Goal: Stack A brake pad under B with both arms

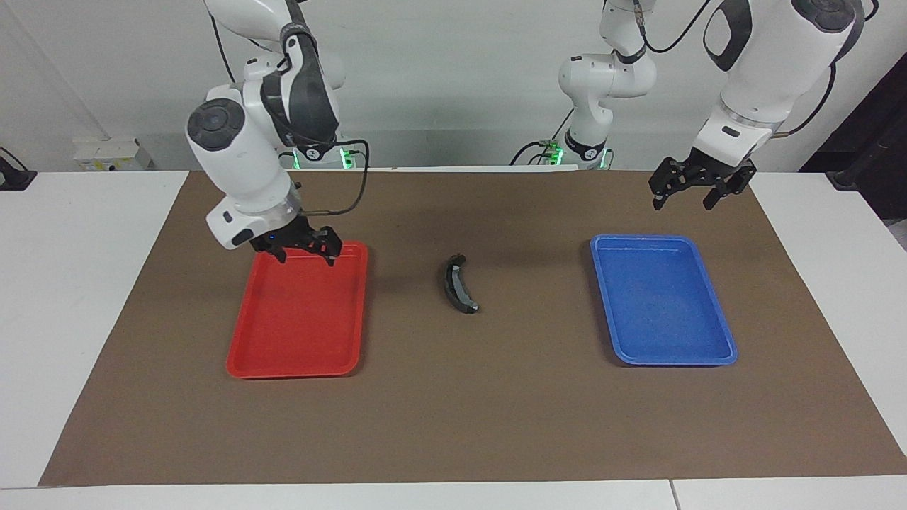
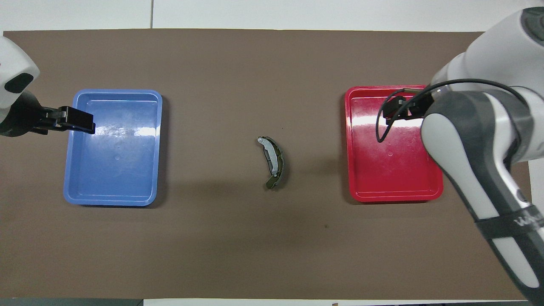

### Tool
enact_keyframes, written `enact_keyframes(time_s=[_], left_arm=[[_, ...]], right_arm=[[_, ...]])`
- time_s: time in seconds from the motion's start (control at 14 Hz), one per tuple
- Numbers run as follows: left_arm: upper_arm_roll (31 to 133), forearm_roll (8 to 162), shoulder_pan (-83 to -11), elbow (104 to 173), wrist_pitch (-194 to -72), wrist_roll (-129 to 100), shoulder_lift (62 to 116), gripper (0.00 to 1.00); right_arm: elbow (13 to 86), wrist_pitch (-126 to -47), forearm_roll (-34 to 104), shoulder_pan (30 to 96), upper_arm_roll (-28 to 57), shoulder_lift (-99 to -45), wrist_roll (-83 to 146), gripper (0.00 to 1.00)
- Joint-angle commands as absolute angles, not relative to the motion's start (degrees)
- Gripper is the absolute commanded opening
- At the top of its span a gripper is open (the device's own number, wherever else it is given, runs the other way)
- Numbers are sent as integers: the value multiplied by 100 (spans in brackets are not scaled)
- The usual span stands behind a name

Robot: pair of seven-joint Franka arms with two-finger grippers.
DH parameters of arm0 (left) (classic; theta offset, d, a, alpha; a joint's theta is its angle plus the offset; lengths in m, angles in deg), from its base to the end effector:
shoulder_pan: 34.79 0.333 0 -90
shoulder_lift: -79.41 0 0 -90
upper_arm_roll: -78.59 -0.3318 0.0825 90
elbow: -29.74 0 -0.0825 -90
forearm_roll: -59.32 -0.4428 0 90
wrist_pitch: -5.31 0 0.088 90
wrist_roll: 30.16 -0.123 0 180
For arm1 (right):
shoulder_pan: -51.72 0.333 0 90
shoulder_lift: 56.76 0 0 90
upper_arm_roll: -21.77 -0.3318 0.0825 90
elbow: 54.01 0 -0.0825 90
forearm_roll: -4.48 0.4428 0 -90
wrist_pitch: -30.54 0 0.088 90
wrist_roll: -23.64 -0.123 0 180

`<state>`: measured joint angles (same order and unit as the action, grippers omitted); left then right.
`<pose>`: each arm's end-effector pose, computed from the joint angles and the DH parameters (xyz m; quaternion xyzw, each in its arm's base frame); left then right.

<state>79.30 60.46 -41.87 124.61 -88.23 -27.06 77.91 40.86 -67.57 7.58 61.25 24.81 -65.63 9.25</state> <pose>0.6031 -0.0849 0.6005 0.9991 -0.0403 0.0005 0.0099 0.6528 0.0819 0.4923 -0.9958 0.0738 0.0522 0.0132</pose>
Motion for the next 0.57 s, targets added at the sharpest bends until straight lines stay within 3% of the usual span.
enact_keyframes(time_s=[0.0, 0.29, 0.5], left_arm=[[7921, 6108, -4147, 12633, -8917, -2699, 7660, 99], [7921, 6108, -4147, 12633, -8926, -2699, 7660, 99], [7921, 6108, -4138, 12624, -8926, -2708, 7660, 99]], right_arm=[[3784, -6054, 589, 5579, 2397, -6371, 1526, 100], [4125, -5806, 449, 5480, 2669, -5748, 2019, 100], [4320, -5841, 272, 5419, 2678, -5597, 2206, 100]])
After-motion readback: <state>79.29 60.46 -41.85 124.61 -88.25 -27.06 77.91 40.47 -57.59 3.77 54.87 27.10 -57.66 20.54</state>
